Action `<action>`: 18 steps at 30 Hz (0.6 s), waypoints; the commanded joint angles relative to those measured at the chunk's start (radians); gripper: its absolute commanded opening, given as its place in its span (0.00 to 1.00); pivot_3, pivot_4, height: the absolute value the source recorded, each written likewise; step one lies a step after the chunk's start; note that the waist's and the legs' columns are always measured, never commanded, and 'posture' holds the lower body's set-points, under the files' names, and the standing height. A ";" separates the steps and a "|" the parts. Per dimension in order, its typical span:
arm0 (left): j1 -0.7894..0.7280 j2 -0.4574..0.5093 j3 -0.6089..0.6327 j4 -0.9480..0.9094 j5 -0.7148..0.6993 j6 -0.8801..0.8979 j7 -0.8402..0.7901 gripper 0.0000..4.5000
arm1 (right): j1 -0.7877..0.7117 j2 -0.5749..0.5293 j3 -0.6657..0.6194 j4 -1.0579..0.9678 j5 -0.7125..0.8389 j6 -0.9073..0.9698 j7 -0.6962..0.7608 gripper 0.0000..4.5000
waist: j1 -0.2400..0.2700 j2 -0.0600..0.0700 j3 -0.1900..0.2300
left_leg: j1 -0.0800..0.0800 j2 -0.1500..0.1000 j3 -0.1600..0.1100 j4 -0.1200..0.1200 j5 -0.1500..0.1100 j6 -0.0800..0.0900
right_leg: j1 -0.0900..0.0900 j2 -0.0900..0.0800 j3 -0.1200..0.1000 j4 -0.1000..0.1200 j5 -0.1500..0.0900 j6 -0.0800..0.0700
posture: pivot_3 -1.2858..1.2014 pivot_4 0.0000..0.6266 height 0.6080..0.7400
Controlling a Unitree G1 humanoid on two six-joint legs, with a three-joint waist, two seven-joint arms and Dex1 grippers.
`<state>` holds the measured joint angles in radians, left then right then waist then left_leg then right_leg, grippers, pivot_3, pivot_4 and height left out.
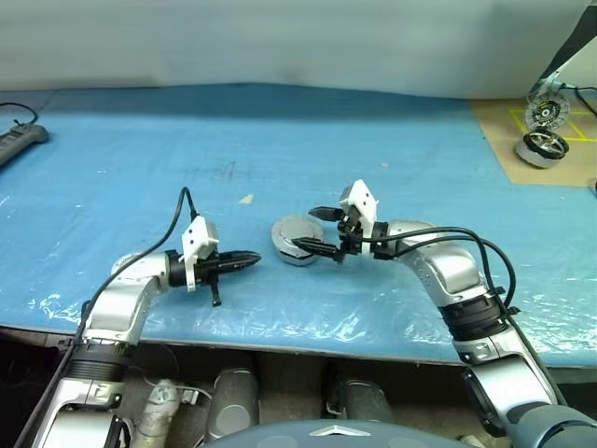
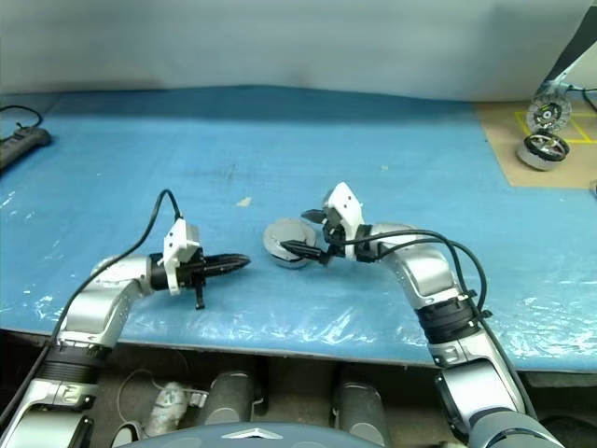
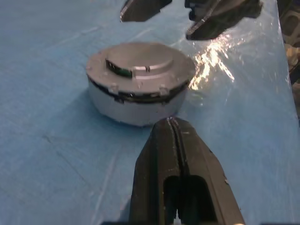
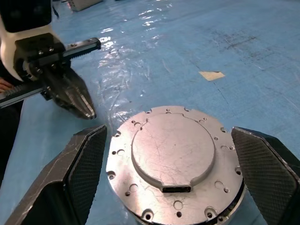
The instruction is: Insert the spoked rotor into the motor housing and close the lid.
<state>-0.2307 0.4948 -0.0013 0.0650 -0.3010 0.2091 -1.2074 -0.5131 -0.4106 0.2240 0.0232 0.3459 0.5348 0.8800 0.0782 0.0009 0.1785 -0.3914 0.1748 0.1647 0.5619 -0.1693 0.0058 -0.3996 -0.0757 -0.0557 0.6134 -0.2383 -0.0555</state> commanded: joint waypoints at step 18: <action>0.124 -0.115 -0.026 0.285 0.041 -0.441 0.098 0.00 | -0.033 0.059 0.046 0.085 -0.102 -0.089 0.038 0.99 | -0.007 0.000 0.000 | 0.003 0.001 0.003 0.001 0.000 0.000 | 0.000 0.000 0.002 0.003 0.000 0.000 | 0.52 0.24 1.00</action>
<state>-0.1350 0.3861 -0.0085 0.3260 -0.2431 -0.2542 -1.0870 -0.5333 -0.3584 0.2704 0.1124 0.2443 0.4648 0.9167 0.0711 0.0012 0.1780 -0.3873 0.1757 0.1683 0.5624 -0.1694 0.0060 -0.3988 -0.0757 -0.0528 0.6163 -0.2382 -0.0556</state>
